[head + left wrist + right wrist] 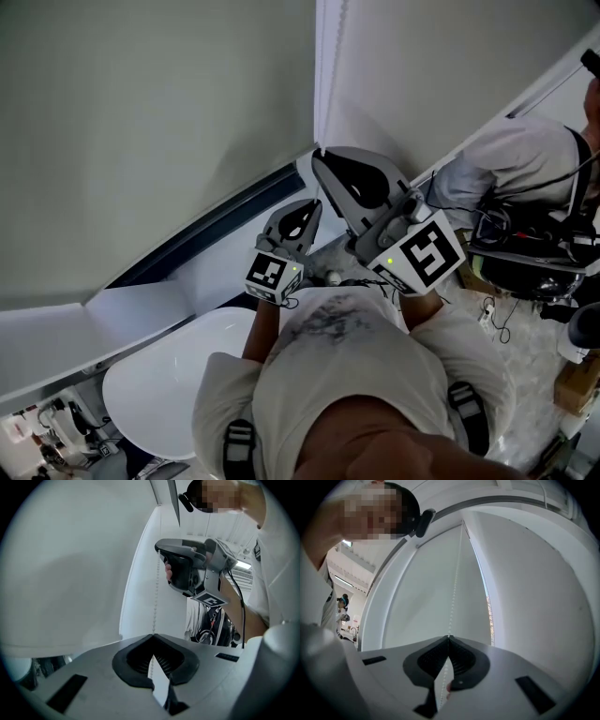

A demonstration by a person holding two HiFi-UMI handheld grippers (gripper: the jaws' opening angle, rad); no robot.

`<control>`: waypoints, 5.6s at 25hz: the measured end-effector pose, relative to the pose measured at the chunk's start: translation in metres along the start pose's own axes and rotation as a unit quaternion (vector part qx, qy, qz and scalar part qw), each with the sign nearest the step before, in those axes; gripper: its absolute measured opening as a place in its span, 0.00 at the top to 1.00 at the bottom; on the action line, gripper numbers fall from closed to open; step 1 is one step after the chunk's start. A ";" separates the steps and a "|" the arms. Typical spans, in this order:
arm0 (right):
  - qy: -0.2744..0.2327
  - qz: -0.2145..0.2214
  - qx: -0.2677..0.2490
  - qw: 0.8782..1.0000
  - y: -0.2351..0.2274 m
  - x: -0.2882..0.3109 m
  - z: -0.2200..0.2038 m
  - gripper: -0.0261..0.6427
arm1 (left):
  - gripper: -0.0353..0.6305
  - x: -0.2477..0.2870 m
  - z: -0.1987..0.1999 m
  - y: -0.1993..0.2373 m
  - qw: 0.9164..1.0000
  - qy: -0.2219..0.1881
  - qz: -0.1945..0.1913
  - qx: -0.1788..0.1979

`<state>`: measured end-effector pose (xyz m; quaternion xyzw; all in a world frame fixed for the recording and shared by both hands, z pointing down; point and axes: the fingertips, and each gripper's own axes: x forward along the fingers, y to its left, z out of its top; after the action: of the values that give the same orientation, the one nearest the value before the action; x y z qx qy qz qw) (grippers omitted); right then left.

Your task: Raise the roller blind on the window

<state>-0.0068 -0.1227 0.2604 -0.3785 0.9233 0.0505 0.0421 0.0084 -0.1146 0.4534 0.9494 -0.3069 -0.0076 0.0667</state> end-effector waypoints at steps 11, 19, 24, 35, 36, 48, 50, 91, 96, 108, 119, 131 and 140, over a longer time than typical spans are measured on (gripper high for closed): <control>-0.001 -0.006 0.016 1.000 0.003 -0.008 -0.042 0.87 | 0.94 0.003 -0.043 0.009 1.000 0.015 0.003 -0.016; 0.020 -0.013 0.021 1.000 0.007 -0.019 -0.072 0.87 | 0.94 0.005 -0.079 0.007 0.998 0.046 -0.002 -0.031; 0.036 -0.012 0.022 0.999 0.009 -0.026 -0.096 0.87 | 0.94 0.006 -0.105 0.010 0.998 0.058 -0.001 -0.036; 0.066 -0.010 0.023 0.998 0.017 -0.029 -0.131 0.87 | 0.94 0.003 -0.143 0.011 0.996 0.079 -0.011 -0.047; 0.069 -0.010 0.023 0.997 0.019 -0.029 -0.135 0.87 | 0.94 0.001 -0.147 0.011 0.995 0.082 -0.011 -0.049; 0.104 0.002 0.024 0.994 0.027 -0.033 -0.169 0.87 | 0.94 -0.008 -0.183 0.016 0.990 0.120 0.007 -0.073; 0.092 0.003 0.018 0.996 0.027 -0.031 -0.166 0.87 | 0.93 -0.012 -0.180 0.018 0.990 0.121 0.017 -0.067; 0.091 0.021 0.006 0.996 0.037 -0.015 -0.171 0.87 | 0.92 -0.017 0.188 -0.016 0.992 -0.114 -0.033 0.052; 0.088 0.025 -0.002 0.996 0.032 -0.015 -0.168 0.87 | 0.92 -0.020 0.189 -0.016 0.992 -0.118 -0.026 0.047; 0.101 0.035 -0.009 0.994 0.037 -0.016 -0.181 0.87 | 0.93 -0.022 0.175 -0.011 0.991 -0.123 -0.017 0.053; 0.142 0.030 0.026 0.989 0.040 -0.029 -0.208 0.87 | 0.93 -0.019 0.147 -0.014 0.995 -0.097 -0.014 0.026; 0.202 0.028 0.045 0.978 0.040 -0.038 -0.267 0.87 | 0.93 -0.009 0.087 -0.005 0.999 -0.045 -0.007 -0.008; 0.245 0.029 0.062 0.967 0.050 -0.054 -0.301 0.87 | 0.93 -0.012 0.050 -0.010 0.999 -0.022 -0.009 -0.047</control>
<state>-0.0155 -0.0872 0.5683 -0.3487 0.9174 -0.1004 -0.1637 0.0016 -0.1058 0.4023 0.9474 -0.2995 -0.0438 0.1039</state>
